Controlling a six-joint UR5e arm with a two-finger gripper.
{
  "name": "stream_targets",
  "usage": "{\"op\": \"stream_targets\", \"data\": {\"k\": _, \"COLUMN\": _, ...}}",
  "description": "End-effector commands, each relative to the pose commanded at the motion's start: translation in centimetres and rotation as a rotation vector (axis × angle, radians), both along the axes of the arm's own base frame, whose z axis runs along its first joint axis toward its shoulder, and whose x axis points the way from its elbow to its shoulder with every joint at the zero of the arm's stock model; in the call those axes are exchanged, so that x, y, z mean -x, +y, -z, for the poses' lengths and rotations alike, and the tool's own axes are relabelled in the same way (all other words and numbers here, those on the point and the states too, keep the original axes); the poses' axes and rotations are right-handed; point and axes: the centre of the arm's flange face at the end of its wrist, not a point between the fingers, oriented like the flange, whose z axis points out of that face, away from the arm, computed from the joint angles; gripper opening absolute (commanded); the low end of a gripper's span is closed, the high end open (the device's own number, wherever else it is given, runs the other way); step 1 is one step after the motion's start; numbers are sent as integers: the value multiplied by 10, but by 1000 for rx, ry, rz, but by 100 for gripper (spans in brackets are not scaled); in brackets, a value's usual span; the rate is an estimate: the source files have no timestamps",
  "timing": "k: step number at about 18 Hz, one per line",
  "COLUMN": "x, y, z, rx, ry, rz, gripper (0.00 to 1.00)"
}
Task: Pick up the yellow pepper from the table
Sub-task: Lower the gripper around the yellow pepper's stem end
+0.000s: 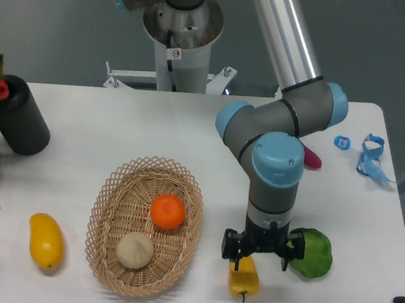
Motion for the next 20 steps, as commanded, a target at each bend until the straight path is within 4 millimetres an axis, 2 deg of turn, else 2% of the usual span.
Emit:
{"op": "stream_targets", "data": {"k": 2, "x": -1, "y": 1, "z": 1, "rx": -12, "ry": -11, "rz": 5, "gripper": 100}}
{"op": "stream_targets", "data": {"k": 6, "x": 0, "y": 10, "z": 15, "rx": -7, "ry": -25, "rz": 12, "gripper": 100}}
{"op": "stream_targets", "data": {"k": 15, "x": -4, "y": 10, "z": 35, "rx": 17, "ry": -46, "rz": 19, "gripper": 100}}
{"op": "stream_targets", "data": {"k": 20, "x": -6, "y": 12, "z": 36, "rx": 18, "ry": -47, "rz": 24, "gripper": 100}}
